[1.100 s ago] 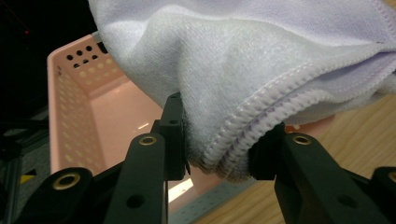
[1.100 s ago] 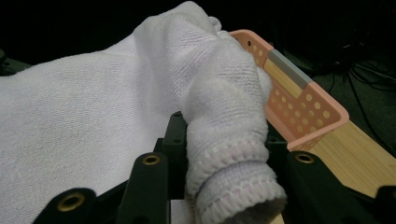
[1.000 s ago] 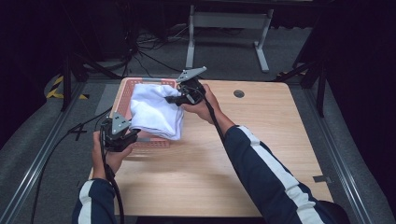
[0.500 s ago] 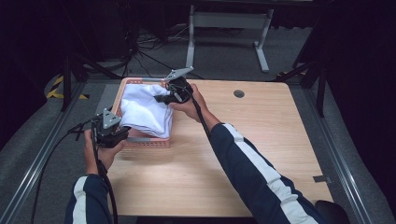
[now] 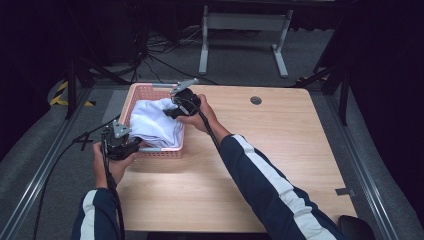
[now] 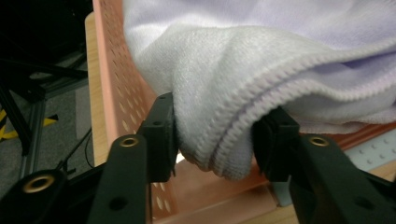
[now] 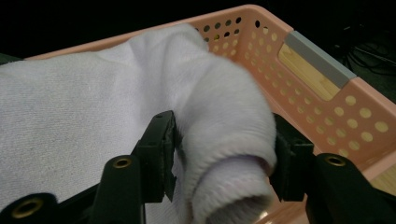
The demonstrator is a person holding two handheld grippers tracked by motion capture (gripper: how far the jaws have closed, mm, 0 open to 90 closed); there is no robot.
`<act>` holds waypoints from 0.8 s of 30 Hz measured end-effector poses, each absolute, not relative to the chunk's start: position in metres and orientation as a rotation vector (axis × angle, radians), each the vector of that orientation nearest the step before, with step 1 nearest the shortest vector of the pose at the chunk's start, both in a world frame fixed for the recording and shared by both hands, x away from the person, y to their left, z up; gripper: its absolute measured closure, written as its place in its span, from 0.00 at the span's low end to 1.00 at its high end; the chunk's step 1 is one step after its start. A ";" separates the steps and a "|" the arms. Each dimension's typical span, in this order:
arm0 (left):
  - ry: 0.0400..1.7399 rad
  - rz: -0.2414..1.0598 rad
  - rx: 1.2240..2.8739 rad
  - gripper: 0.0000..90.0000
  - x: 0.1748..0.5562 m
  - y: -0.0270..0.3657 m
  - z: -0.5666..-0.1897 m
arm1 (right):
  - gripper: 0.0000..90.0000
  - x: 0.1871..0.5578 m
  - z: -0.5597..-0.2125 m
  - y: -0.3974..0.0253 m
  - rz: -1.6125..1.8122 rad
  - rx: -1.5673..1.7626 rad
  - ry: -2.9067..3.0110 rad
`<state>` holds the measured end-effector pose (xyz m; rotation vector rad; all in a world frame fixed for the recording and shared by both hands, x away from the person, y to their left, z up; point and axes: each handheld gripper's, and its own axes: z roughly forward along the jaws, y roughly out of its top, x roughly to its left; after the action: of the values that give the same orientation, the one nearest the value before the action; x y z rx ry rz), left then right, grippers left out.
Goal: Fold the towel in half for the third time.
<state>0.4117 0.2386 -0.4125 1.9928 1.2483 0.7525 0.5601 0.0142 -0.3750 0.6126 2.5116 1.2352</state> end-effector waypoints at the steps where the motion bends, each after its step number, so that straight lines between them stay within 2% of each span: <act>1: 1.260 0.751 1.992 0.57 0.412 0.239 -0.414 | 0.53 0.560 -0.377 0.014 1.226 0.625 2.507; 5: 1.309 0.732 1.937 0.46 0.411 0.242 -0.417 | 0.44 0.560 -0.379 0.010 1.218 0.642 2.505; 10: 1.302 0.723 1.916 0.35 0.406 0.242 -0.414 | 0.43 0.554 -0.375 0.007 1.187 0.579 2.506; 17: 1.175 0.693 1.849 0.30 0.392 0.231 -0.401 | 0.42 0.539 -0.366 -0.013 1.173 0.497 2.498; 24: 1.008 0.667 1.853 0.25 0.370 0.197 -0.383 | 0.40 0.518 -0.356 -0.043 1.159 0.417 2.511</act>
<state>0.3702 0.1975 -0.3833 1.8535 1.0080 0.6668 0.5179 -0.0425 -0.3564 0.4173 2.5107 1.1590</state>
